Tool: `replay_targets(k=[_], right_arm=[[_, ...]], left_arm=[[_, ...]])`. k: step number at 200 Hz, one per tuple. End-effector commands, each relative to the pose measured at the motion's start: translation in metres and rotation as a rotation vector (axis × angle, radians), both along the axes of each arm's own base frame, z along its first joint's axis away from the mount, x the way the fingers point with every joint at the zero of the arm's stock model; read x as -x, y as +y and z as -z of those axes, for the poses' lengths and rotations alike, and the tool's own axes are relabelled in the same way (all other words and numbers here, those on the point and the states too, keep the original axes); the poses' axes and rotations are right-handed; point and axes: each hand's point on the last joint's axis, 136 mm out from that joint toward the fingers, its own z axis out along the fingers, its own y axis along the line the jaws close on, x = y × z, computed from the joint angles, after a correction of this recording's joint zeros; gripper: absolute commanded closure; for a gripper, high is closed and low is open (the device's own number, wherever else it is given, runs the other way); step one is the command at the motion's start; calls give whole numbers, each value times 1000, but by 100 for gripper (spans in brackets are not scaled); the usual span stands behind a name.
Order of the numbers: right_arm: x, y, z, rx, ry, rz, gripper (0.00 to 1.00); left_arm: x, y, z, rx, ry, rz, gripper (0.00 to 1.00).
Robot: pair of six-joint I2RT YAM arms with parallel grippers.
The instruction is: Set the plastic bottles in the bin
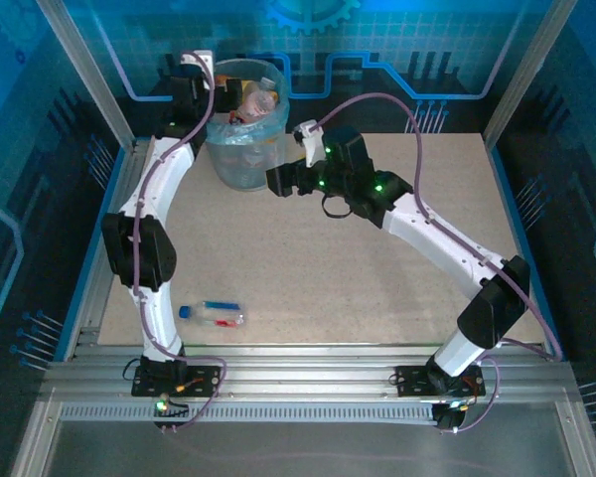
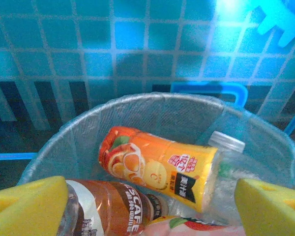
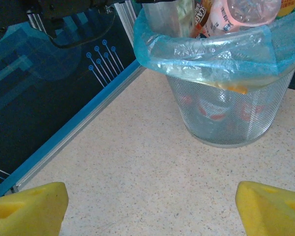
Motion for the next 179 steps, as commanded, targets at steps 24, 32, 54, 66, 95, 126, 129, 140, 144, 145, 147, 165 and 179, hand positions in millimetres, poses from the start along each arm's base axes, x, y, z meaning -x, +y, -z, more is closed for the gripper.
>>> replay_targets(k=[24, 32, 54, 66, 95, 126, 129, 140, 144, 145, 147, 165, 179], right_arm=[[2, 15, -6, -20, 13, -25, 11], [3, 16, -6, -20, 12, -27, 11], [5, 19, -3, -13, 17, -34, 11], [6, 20, -1, -9, 22, -39, 12], [7, 23, 2, -1, 31, -48, 12], [8, 27, 4, 6, 36, -56, 12], [8, 27, 4, 6, 37, -57, 12], [8, 28, 6, 11, 41, -61, 12], [8, 28, 7, 13, 43, -60, 12], [8, 28, 7, 14, 43, -59, 12], [8, 29, 8, 15, 45, -60, 12], [9, 28, 9, 20, 53, -60, 12], [10, 29, 9, 19, 57, -62, 12]], left_arm=[[20, -16, -69, 106, -96, 79, 14], [20, -17, -67, 115, -85, 80, 15], [15, -18, -44, 116, -17, 77, 18], [11, -16, -26, 109, 41, 62, 21], [6, -12, 15, 134, 188, 35, 50], [3, -11, 52, 183, 292, 22, 66], [2, -10, 55, 185, 298, 19, 66], [-1, -6, 68, 180, 325, 6, 66], [-2, -5, 74, 178, 337, -1, 66], [-2, -4, 74, 179, 340, -3, 66], [-3, -4, 77, 178, 346, -5, 66], [-6, 0, 91, 178, 378, -16, 65], [-7, 1, 93, 185, 384, -16, 64]])
